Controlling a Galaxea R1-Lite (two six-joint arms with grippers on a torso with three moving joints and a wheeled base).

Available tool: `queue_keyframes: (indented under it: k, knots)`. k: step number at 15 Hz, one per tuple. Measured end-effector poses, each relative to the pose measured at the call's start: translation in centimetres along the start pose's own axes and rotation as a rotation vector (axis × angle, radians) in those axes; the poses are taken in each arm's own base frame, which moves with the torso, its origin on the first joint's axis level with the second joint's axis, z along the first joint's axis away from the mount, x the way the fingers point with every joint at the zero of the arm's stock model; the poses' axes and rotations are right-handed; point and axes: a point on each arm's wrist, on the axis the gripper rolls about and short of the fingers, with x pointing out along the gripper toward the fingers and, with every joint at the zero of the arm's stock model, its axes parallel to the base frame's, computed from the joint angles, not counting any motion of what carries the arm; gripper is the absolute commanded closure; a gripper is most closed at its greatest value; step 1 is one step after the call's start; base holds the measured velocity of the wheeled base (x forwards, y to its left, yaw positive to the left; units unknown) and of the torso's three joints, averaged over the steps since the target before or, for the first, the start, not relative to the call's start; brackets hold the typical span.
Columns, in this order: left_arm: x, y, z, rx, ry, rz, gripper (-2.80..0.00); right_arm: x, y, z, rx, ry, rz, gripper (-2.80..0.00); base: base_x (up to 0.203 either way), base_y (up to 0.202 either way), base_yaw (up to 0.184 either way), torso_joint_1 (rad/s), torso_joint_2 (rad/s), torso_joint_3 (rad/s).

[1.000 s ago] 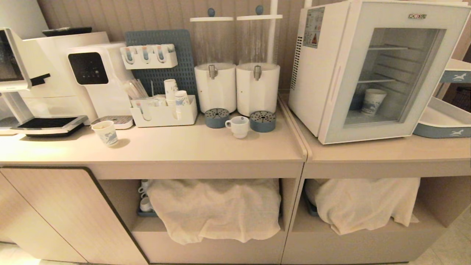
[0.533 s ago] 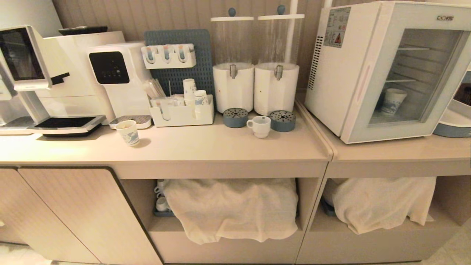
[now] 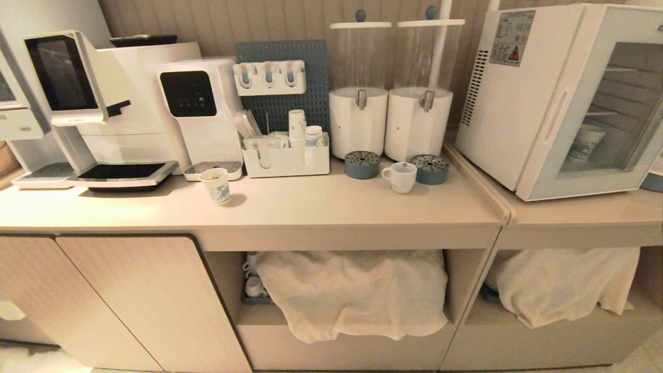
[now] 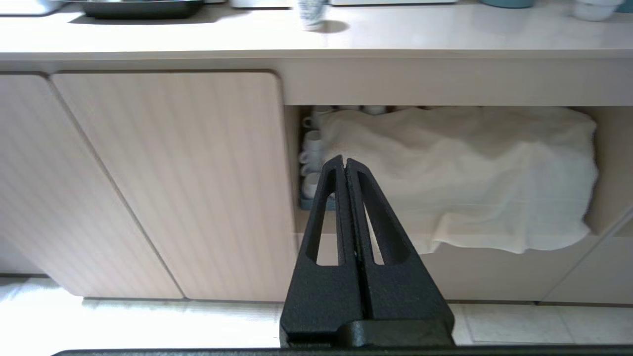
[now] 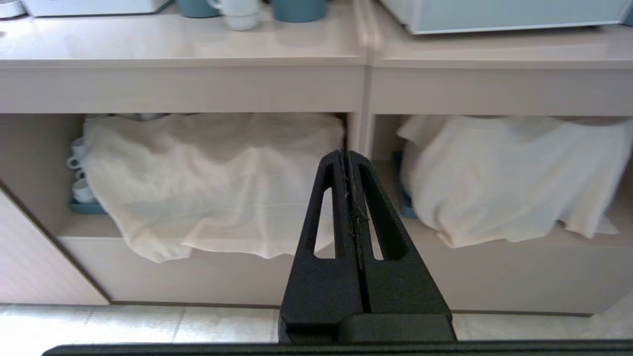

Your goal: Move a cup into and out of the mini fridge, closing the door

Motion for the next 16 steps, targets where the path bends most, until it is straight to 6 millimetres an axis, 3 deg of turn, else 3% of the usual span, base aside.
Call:
queue_keyframes:
  k: [13,16]
  knots:
    - [0.0,0.0,0.0,0.0,0.0,0.0,0.0,0.02,0.0,0.01,0.001,-0.005,-0.002,0.0,0.0,0.193,0.0,0.002,0.0,0.003]
    - [0.0,0.0,0.0,0.0,0.0,0.0,0.0,0.02,0.0,0.01,0.013,-0.006,-0.002,0.0,0.0,0.075,0.005,0.001,0.0,-0.001]
